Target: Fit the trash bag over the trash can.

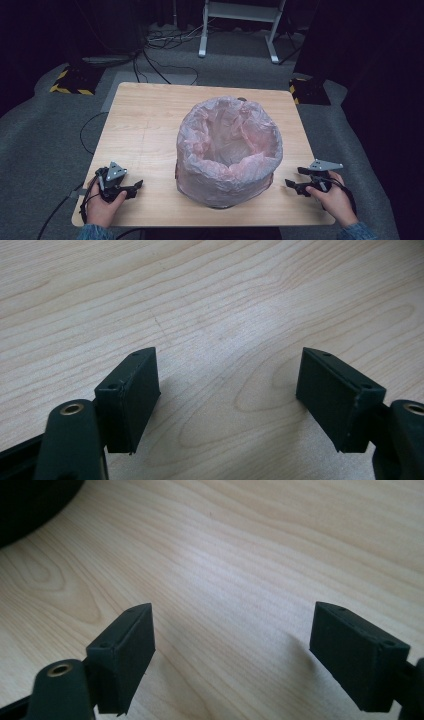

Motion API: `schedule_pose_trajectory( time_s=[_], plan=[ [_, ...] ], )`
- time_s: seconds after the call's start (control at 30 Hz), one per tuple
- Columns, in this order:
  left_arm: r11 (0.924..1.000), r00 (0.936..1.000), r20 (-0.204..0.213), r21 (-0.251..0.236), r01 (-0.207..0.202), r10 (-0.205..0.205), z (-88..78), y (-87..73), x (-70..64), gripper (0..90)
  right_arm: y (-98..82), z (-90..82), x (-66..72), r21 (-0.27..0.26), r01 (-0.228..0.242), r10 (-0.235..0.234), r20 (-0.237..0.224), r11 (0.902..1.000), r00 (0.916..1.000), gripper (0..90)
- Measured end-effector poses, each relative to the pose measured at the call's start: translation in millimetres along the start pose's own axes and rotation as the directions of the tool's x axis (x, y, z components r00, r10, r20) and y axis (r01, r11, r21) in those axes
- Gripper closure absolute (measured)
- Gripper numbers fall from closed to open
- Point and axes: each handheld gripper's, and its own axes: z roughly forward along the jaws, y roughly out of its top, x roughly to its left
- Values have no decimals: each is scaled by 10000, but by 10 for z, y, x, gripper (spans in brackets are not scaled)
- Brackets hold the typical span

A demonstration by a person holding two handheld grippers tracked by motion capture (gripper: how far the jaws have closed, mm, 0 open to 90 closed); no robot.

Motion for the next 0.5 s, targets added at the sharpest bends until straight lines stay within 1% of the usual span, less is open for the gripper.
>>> schedule_pose_trajectory(
  time_s=[0.03,0.13,0.27,0.4,0.5],
  plan=[
    [10000,10000,0,-3,4,-4,0,0,0,253,-26,16,8,44,5,-5,29,10000,10000,181],
    [10000,10000,5,-11,5,-5,1,-1,0,253,-77,43,37,-238,255,-246,383,9994,9990,164],
    [10000,10000,6,-10,5,-5,1,-1,0,253,-93,33,62,-242,146,-131,624,9996,9980,151],
    [10000,10000,7,-12,3,-3,1,-1,0,254,-95,32,76,-240,34,-16,719,9997,9974,151],
    [10000,10000,10,-11,2,-2,1,-1,0,254,-94,33,74,-232,20,-3,704,9997,9975,150]
  ],
)
